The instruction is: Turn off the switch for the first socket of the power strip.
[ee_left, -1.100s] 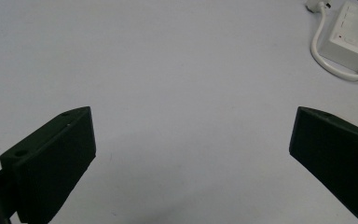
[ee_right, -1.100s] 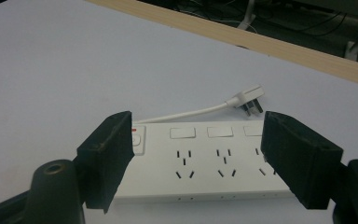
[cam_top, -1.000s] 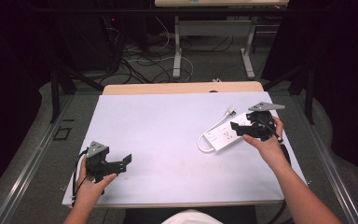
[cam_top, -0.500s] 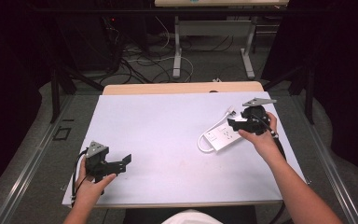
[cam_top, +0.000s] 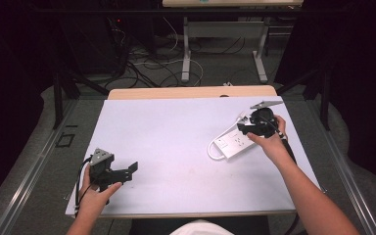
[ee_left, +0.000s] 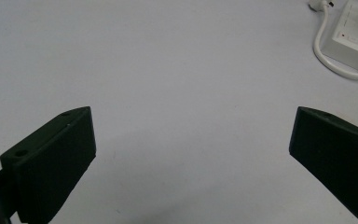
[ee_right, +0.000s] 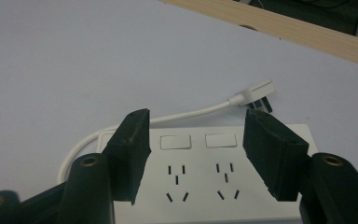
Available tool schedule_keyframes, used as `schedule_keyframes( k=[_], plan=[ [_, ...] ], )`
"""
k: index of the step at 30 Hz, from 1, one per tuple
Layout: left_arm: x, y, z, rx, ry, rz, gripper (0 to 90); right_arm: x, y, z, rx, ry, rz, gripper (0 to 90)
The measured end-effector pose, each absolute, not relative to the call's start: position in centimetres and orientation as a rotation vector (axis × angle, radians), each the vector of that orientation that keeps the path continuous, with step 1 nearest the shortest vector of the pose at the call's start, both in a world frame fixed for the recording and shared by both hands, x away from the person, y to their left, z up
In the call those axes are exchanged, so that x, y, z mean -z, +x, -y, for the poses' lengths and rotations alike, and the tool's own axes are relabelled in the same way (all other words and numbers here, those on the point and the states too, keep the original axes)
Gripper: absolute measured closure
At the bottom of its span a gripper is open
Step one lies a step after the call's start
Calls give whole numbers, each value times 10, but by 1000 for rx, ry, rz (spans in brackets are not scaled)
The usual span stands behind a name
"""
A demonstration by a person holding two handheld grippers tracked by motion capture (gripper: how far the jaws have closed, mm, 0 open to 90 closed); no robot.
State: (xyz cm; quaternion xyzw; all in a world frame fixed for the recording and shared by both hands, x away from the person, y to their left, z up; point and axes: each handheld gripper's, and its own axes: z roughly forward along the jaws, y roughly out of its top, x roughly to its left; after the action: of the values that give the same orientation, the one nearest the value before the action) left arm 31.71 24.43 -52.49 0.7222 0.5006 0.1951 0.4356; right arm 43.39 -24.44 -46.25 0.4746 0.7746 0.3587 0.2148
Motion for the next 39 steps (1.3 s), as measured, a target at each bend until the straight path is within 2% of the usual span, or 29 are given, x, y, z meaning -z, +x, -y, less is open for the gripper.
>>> schedule_keyframes(
  k=[12,26,39],
  plan=[
    [525,317,-245,-482,1798,-1250,2,481,451,237,-947,1378,-2208,566],
    [525,317,-245,-480,1799,-1252,2,497,463,229,-865,1395,-2246,746],
    [525,317,-245,-481,1800,-1253,2,508,471,225,-839,1425,-2260,816]
  ],
)
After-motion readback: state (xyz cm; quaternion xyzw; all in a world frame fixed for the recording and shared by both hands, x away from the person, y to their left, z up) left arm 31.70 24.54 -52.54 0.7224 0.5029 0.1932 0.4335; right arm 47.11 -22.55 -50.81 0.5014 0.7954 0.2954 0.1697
